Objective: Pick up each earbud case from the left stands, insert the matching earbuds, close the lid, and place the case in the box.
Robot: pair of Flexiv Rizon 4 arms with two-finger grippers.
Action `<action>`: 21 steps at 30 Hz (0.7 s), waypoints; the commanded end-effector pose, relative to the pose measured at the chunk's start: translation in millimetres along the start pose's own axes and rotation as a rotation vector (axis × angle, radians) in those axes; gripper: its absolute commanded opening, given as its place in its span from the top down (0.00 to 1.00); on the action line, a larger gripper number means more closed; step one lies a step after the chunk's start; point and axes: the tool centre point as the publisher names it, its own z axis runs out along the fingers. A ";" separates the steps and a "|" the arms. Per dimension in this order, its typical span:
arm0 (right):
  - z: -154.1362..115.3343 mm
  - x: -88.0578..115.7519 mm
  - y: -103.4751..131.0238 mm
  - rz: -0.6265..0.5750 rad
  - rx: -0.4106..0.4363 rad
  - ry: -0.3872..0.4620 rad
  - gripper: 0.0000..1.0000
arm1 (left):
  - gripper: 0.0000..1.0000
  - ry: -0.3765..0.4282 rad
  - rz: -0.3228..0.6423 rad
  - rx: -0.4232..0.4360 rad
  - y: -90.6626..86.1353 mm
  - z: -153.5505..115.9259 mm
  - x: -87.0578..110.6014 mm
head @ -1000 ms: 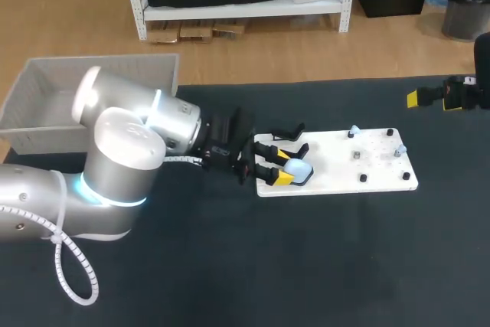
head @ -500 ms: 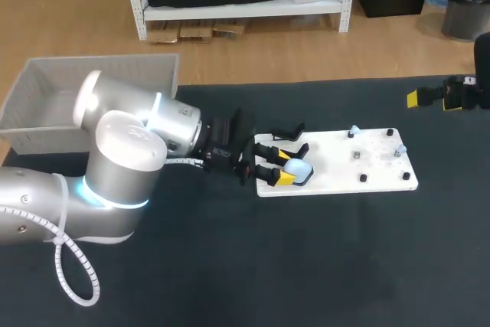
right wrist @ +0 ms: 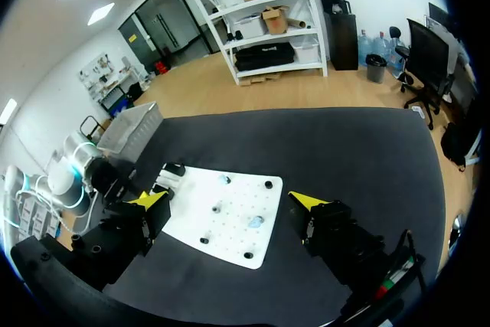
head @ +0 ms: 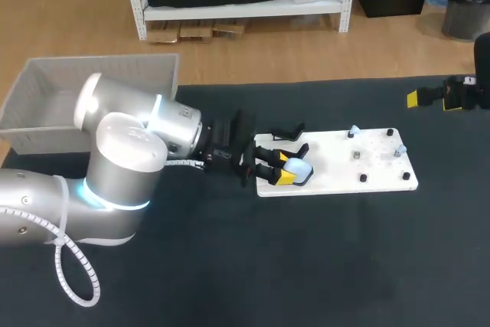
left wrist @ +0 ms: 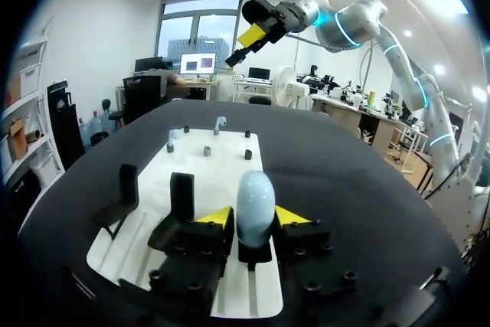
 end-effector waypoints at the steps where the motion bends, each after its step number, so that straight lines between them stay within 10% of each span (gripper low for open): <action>1: -0.3 0.1 -0.4 -0.001 0.000 0.001 0.00 | 0.73 -0.012 0.003 -0.007 -0.1 0.4 1.6; 4: -0.3 0.1 -0.4 -0.001 0.000 0.001 0.00 | 1.00 -0.018 0.007 -0.010 -0.8 -1.7 0.2; 21: -0.3 0.1 -0.4 -0.001 0.000 0.001 0.00 | 1.00 -0.141 0.127 -0.062 -14.9 -27.9 -50.8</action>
